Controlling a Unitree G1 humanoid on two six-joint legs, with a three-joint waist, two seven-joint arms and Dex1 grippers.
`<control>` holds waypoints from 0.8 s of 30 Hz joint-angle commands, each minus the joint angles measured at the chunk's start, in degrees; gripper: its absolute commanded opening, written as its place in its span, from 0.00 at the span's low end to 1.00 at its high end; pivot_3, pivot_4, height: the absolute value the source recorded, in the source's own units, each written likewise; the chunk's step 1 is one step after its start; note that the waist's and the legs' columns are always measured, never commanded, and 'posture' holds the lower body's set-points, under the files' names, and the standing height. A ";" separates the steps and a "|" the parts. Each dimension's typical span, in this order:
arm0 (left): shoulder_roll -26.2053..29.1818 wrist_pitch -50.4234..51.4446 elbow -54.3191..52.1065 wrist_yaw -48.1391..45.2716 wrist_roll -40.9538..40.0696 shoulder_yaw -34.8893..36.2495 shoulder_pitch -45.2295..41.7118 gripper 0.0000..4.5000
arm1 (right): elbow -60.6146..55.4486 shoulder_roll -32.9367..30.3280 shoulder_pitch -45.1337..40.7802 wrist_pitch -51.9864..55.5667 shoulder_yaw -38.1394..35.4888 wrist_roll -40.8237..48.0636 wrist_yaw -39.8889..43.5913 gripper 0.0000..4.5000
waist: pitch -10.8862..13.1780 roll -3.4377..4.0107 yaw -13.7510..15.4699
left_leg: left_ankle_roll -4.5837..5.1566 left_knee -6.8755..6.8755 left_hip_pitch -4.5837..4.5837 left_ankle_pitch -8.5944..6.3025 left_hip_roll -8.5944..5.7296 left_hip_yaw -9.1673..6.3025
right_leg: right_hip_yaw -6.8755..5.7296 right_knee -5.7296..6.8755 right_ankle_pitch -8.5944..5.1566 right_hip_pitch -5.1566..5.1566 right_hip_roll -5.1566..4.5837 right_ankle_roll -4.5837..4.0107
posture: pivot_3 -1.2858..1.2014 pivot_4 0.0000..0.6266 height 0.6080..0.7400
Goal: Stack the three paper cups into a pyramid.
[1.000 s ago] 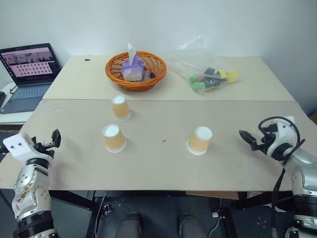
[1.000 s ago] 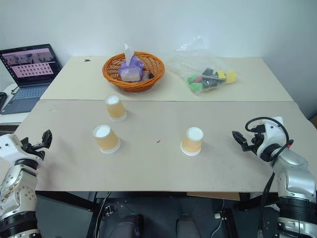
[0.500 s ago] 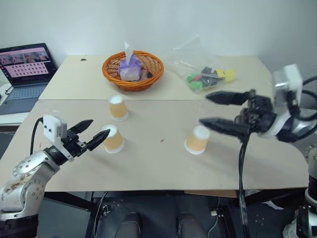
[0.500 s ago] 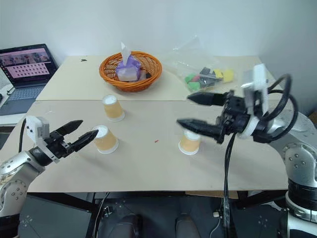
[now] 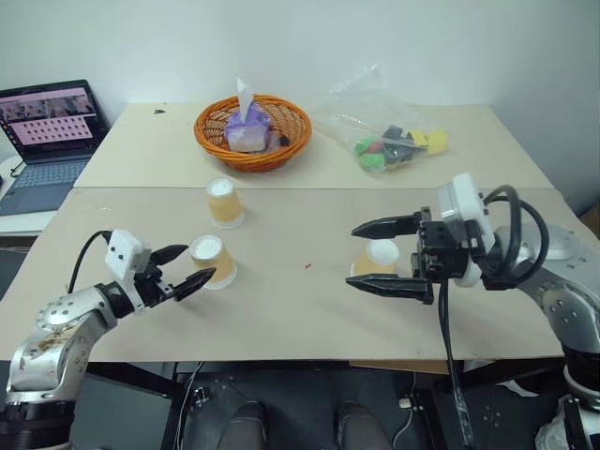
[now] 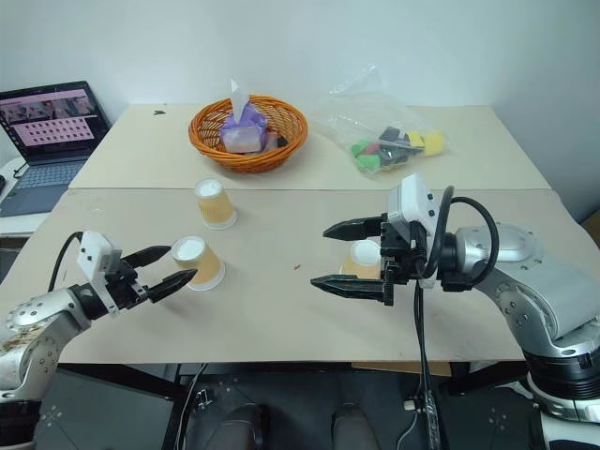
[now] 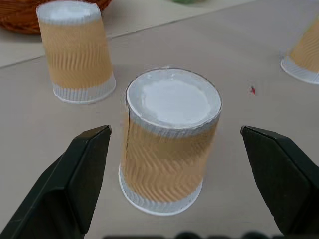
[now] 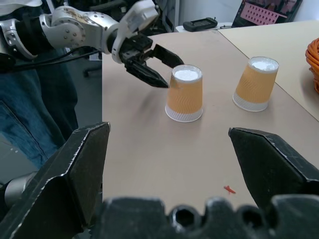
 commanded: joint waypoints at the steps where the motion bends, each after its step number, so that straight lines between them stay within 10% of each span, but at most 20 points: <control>1: -0.62 -2.99 3.14 -1.20 1.88 -1.06 -3.32 0.99 | -2.89 -0.67 0.46 0.80 -4.57 3.20 -1.74 1.00 | 0.00 0.00 0.09 | 0.00 0.00 -0.02 0.00 0.00 0.00 | 0.00 -0.01 0.00 0.00 0.00 0.00 | 0.52 0.24 1.00; 19: -3.76 -5.78 11.75 -5.40 5.60 -6.05 -13.64 0.99 | -5.82 -2.40 5.21 1.45 -7.32 2.73 -6.81 1.00 | 0.00 -0.01 0.64 | 0.00 0.04 -0.04 0.00 -0.01 0.00 | 0.00 0.01 0.01 0.00 0.00 0.01 | 0.52 0.24 1.00; 24: -3.87 -5.80 12.10 -5.69 6.05 -6.26 -14.07 0.68 | -6.04 -2.60 5.47 1.47 -7.66 3.25 -7.10 1.00 | 0.00 -0.01 0.72 | 0.00 0.06 -0.04 0.00 -0.01 0.00 | 0.00 0.02 0.01 0.00 0.00 0.01 | 0.52 0.24 1.00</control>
